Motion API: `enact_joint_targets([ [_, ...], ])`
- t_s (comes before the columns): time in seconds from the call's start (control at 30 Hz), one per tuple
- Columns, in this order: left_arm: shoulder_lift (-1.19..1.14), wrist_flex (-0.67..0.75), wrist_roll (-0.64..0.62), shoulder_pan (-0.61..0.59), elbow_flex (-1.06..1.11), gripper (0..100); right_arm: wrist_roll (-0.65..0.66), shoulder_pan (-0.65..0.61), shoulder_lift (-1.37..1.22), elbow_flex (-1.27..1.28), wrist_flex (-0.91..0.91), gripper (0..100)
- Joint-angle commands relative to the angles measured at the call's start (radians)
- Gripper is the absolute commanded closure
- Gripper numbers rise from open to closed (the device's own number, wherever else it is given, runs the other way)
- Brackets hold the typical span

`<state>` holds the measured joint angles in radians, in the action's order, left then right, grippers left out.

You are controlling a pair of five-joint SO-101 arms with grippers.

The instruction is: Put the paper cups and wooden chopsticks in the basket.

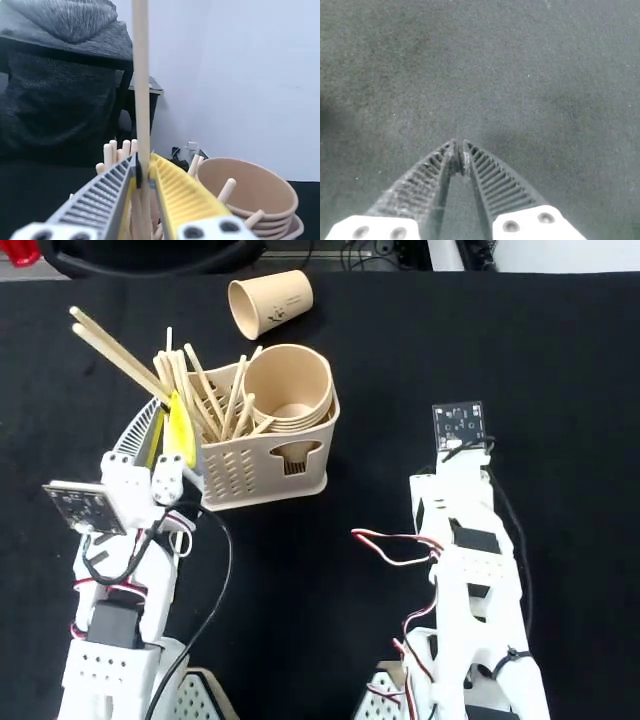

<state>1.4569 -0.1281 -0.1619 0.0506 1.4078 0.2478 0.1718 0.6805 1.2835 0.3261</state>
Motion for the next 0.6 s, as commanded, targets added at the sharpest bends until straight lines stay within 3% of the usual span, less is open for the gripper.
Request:
enact_joint_targets([
  [0.0,-0.012,0.012,0.086,0.019,0.024,95,0.011,-0.009,0.030,-0.002,-0.020,98.5],
  [0.17,-0.012,0.009,0.092,0.062,0.051,90,0.011,-0.009,0.030,-0.002,-0.020,98.5],
  [0.4,-0.012,-0.103,0.089,0.062,-0.008,89,0.011,-0.009,0.030,-0.002,-0.020,98.5],
  [0.57,0.000,-0.141,0.026,0.002,-0.058,89,0.011,-0.009,0.030,-0.002,-0.020,98.5],
])
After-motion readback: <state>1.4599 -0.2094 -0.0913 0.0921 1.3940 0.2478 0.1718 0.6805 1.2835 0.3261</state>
